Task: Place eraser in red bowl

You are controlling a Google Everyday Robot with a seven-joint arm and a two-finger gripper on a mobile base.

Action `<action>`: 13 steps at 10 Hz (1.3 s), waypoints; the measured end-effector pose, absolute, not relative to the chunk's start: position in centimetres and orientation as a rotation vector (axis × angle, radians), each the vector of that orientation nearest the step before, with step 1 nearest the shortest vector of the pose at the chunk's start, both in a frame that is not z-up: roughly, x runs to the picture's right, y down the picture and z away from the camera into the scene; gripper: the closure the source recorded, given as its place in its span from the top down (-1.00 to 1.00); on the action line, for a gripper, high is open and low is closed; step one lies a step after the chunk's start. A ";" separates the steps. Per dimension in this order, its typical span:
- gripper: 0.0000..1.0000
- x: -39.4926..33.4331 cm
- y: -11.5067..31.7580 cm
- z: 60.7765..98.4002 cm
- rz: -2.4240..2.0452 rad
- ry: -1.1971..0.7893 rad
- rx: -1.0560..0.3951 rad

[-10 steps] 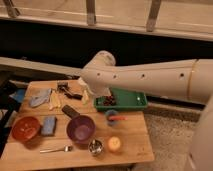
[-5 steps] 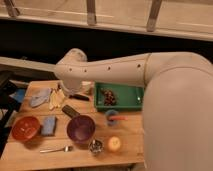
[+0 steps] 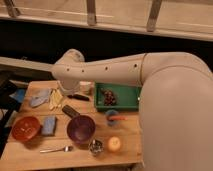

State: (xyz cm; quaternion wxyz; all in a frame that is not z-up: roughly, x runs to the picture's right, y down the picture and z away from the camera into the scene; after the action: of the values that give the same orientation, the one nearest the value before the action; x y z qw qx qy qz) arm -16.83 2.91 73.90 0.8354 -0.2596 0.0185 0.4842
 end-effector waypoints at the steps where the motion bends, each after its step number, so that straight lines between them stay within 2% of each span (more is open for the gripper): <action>1: 0.60 -17.2 2.9 74.6 1.027 0.025 -0.563; 5: 0.60 -21.6 3.0 78.6 0.997 -0.006 -0.618; 9: 0.60 -24.6 6.3 82.4 0.910 0.077 -0.683; 13: 0.60 -23.9 9.1 85.1 0.915 0.157 -0.741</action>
State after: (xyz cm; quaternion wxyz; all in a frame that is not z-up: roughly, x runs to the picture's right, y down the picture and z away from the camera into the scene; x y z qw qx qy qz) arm -23.87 9.10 85.13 0.8288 -0.3489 0.0739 0.4311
